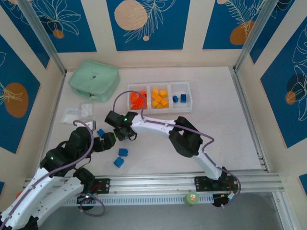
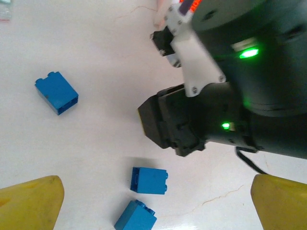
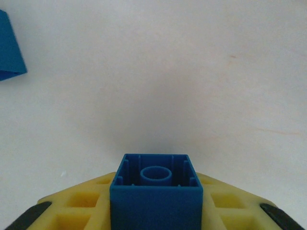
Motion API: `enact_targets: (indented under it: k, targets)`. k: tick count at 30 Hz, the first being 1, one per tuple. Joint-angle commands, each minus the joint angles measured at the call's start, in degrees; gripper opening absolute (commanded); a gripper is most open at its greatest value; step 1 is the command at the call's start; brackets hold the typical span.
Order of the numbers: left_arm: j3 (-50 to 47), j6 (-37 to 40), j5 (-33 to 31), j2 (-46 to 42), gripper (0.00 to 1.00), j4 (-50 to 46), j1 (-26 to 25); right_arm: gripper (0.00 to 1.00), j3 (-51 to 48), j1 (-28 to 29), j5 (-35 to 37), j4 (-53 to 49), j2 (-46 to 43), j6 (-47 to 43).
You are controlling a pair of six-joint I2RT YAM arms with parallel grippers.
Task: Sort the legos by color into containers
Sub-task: Pick up the lego from the middle-left of the table, then place the lego in the container.
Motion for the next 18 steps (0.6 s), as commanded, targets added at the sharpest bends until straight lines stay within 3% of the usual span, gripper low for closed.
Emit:
enact_targets:
  k: [1, 11, 18]
  targets:
    - [0.4, 0.5, 3.3, 1.0, 0.99, 3.8, 0.5, 0.29, -4.2, -1.9, 0.5, 1.7, -8.6, -0.7]
    - [2.1, 3.4, 12.0, 10.8, 0.99, 17.0, 0.5, 0.29, -20.9, -15.4, 2.3, 2.4, -28.7, -2.1]
    - [4.2, 4.8, 15.0, 19.6, 0.99, 23.6, 0.5, 0.29, -22.5, -29.5, 1.2, 3.1, -30.6, -6.1]
